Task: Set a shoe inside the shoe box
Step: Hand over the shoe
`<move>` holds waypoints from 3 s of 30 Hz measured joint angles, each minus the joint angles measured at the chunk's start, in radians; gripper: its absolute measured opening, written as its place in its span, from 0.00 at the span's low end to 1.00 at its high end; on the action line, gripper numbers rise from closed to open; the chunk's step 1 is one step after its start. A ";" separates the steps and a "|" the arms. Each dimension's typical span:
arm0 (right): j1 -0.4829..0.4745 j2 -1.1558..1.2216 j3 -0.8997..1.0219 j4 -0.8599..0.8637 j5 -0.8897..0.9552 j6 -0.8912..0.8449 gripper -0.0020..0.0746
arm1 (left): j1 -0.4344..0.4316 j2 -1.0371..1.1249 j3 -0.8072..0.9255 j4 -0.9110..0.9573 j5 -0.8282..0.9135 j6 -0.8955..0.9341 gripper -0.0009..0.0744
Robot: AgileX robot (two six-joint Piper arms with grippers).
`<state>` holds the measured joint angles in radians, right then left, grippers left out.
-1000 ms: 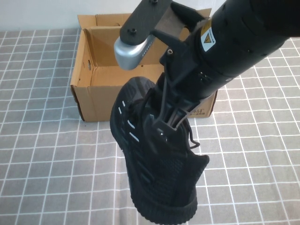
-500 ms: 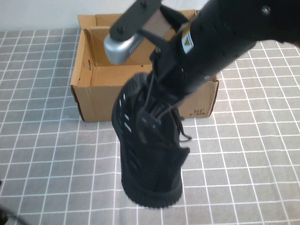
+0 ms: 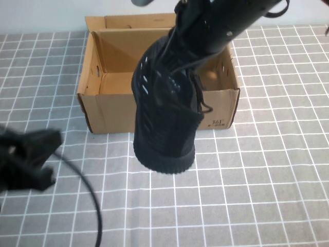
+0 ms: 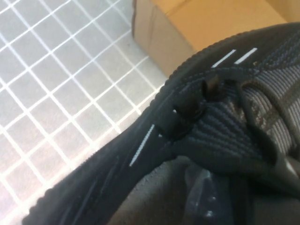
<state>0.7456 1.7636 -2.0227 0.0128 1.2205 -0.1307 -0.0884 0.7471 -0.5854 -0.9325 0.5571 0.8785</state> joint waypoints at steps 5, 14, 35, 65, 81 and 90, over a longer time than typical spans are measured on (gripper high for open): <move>-0.004 0.031 -0.061 0.000 0.003 0.013 0.02 | -0.016 0.117 -0.077 -0.201 0.023 0.241 0.01; -0.004 0.084 -0.115 0.002 0.003 0.044 0.02 | -0.279 0.241 -0.183 -0.293 -0.206 0.405 0.01; -0.055 0.114 -0.137 -0.040 -0.081 0.118 0.02 | -0.509 0.320 -0.235 -0.268 -0.373 0.541 0.82; -0.067 0.118 -0.137 -0.044 -0.136 0.147 0.02 | -0.509 0.498 -0.293 -0.389 -0.341 0.561 0.89; -0.138 0.166 -0.140 -0.036 -0.158 0.211 0.02 | -0.511 0.510 -0.293 -0.395 -0.456 0.580 0.89; -0.138 0.166 -0.140 -0.013 -0.205 0.251 0.02 | -0.588 0.520 -0.299 -0.395 -0.557 0.595 0.89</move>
<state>0.6073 1.9297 -2.1623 0.0000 1.0160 0.1202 -0.6768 1.2676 -0.8848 -1.3276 0.0000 1.4734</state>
